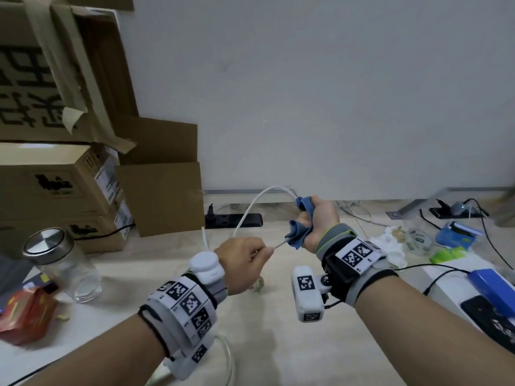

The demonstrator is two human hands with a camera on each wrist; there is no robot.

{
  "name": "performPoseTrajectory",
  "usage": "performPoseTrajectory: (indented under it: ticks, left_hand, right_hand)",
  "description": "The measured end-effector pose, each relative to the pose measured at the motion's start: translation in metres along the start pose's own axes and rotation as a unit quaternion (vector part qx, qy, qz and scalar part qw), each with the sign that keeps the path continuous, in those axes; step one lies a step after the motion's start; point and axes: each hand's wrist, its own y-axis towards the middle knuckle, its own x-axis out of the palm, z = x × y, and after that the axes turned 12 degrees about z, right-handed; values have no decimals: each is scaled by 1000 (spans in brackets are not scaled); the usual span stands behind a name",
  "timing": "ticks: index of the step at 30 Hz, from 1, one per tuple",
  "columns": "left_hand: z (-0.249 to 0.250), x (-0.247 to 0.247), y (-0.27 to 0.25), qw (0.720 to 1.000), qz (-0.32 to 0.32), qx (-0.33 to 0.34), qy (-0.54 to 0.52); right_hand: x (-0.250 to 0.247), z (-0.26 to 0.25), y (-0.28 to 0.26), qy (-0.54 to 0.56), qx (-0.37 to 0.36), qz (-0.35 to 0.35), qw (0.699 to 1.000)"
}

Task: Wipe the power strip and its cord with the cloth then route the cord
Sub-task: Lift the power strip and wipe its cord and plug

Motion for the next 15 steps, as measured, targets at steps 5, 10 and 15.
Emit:
performPoseTrajectory:
  ticks: [5, 10, 15]
  left_hand:
    - [-55, -23, 2, 996, -58, 43, 48]
    - [-59, -21, -2, 971, -166, -36, 166]
    - [2, 11, 3, 993, -65, -84, -56]
  right_hand:
    - [-1, -19, -5, 19, -13, 51, 998]
    - [8, 9, -13, 110, -20, 75, 991]
    - [21, 22, -22, 127, -27, 60, 990]
